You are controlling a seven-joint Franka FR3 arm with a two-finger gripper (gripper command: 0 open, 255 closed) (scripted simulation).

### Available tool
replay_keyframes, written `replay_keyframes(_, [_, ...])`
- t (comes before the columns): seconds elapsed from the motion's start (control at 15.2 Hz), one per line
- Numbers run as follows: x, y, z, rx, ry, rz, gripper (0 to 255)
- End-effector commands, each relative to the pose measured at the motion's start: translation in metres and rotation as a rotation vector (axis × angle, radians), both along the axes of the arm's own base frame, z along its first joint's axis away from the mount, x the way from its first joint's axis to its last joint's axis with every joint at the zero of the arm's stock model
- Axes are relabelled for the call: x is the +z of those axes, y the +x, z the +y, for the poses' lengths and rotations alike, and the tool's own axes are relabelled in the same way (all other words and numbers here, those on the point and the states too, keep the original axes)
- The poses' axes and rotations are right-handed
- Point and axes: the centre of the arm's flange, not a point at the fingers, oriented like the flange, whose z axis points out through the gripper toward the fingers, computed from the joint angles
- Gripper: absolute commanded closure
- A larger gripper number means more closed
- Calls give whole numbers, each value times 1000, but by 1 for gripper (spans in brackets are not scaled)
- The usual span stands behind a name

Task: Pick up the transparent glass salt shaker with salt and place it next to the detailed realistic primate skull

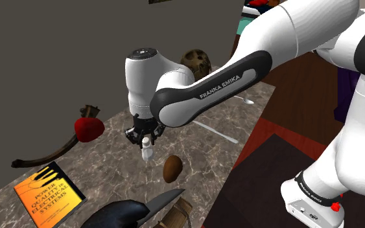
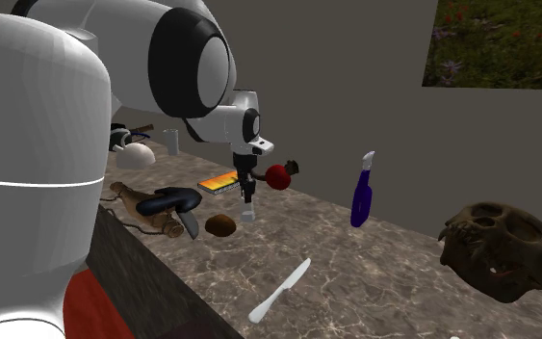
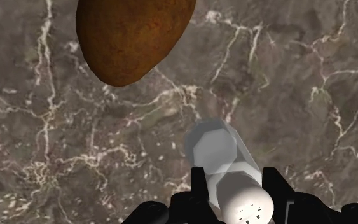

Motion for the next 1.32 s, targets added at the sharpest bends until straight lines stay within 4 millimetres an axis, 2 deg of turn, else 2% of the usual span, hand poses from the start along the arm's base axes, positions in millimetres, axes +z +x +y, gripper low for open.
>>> replay_keyframes(0.0, [0, 0, 0, 0, 0, 0, 255])
replay_keyframes(0.07, [0, 0, 0, 0, 0, 0, 255])
replay_keyframes(1.25, [95, 0, 0, 0, 0, 0, 255])
